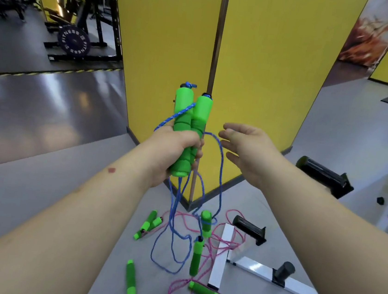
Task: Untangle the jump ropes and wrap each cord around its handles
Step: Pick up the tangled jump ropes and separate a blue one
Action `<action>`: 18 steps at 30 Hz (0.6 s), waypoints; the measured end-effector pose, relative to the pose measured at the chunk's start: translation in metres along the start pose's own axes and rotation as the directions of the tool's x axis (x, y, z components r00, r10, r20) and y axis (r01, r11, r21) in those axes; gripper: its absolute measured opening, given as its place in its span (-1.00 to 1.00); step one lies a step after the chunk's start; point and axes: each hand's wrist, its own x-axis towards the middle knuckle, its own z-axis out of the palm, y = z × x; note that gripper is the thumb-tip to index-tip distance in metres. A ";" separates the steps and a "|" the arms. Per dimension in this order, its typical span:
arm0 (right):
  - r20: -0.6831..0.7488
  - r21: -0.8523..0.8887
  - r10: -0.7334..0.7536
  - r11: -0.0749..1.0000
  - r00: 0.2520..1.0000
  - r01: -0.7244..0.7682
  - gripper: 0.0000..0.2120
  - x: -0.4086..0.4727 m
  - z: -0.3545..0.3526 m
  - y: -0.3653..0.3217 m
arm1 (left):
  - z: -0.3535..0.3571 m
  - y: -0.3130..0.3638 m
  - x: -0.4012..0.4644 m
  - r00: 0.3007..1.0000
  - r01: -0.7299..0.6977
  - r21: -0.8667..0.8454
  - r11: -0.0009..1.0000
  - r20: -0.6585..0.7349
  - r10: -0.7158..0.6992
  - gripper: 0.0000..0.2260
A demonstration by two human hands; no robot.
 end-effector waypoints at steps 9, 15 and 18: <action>0.225 0.212 -0.011 0.977 0.974 -0.037 -0.83 -0.013 0.017 -0.009 | 0.003 -0.002 -0.002 0.991 0.080 0.029 0.996 0.102 -0.083 -0.78; 0.097 0.210 0.007 0.977 0.995 -0.028 -0.71 -0.012 0.015 -0.004 | -0.005 0.001 -0.001 0.972 0.193 0.156 0.969 0.104 -0.210 -0.72; 0.045 0.235 0.037 0.971 0.998 -0.047 -0.88 -0.013 0.009 -0.004 | -0.012 0.006 -0.001 0.977 0.183 0.526 0.831 -0.006 -0.212 -0.91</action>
